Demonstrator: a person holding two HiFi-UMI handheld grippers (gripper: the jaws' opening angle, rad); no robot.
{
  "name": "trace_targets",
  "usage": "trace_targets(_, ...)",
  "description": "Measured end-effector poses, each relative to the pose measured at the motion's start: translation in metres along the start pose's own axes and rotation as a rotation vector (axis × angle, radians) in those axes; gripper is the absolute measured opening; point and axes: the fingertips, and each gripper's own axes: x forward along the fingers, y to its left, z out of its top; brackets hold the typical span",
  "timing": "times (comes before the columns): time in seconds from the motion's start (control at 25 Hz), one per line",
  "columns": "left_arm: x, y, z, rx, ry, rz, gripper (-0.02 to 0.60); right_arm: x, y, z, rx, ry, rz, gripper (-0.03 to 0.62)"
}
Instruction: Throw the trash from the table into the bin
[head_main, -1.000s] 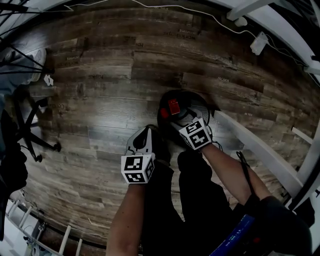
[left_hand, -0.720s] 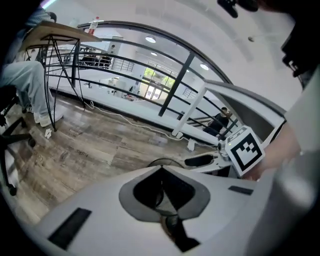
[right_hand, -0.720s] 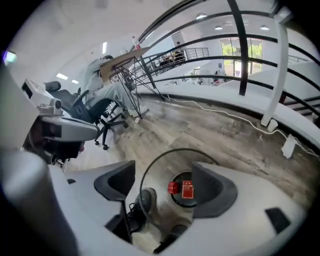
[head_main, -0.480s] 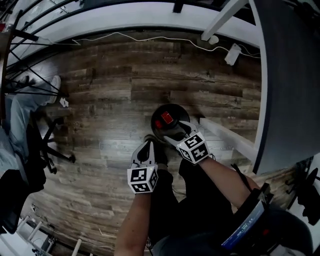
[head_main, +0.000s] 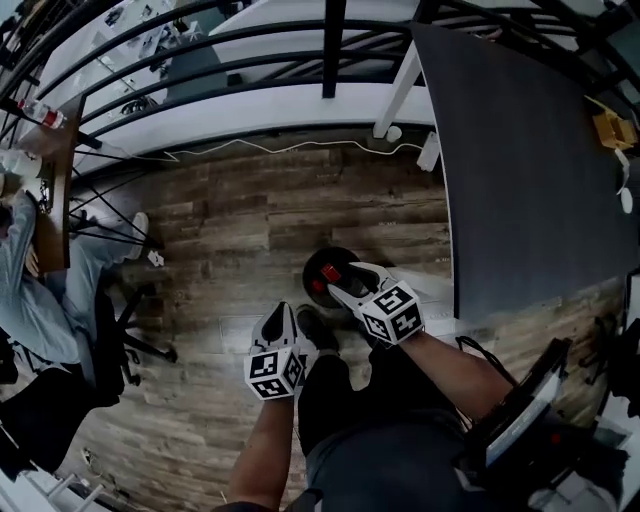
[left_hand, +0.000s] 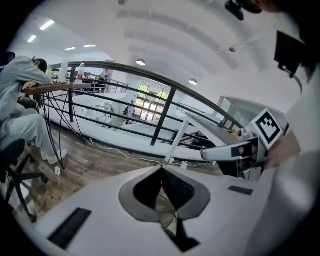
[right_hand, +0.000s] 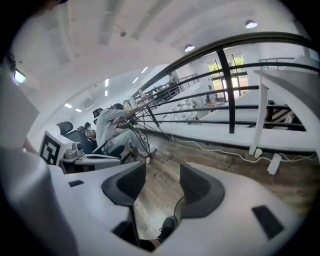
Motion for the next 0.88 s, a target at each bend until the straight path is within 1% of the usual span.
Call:
trace_targets(0.08,-0.01,-0.006,0.026,0.02,-0.033,-0.009,0.011,-0.021,0.009,0.032,-0.01,-0.066,-0.002,0.173)
trace_targets(0.12,-0.015,-0.009,0.039,0.038,-0.057,-0.011,0.011,-0.03,0.013,0.048,-0.015,-0.096,-0.006,0.153)
trace_targets(0.24,-0.029,-0.025,0.076,0.094,-0.13,-0.015,0.011,-0.056,0.02,0.084,-0.038,-0.15,-0.026,0.147)
trace_targets(0.32,-0.037,-0.04,0.095,0.114,-0.152,-0.035,0.009,-0.073,0.023,0.102,-0.055,-0.174,-0.039,0.13)
trace_targets(0.4,-0.047,-0.059,0.111,0.124,-0.171,-0.074,0.009,-0.089,0.026,0.116,-0.071,-0.192,-0.049,0.101)
trace_targets(0.48,-0.056,-0.074,0.127,0.134,-0.194,-0.106,0.009,-0.103,0.03,0.13,-0.092,-0.21,-0.05,0.096)
trace_targets(0.64,-0.068,-0.098,0.157,0.119,-0.234,-0.142,0.009,-0.131,0.038,0.153,-0.137,-0.256,-0.053,0.067)
trace_targets(0.88,-0.085,-0.133,0.204,0.159,-0.307,-0.189,0.009,-0.165,0.058,0.191,-0.163,-0.336,-0.035,0.038)
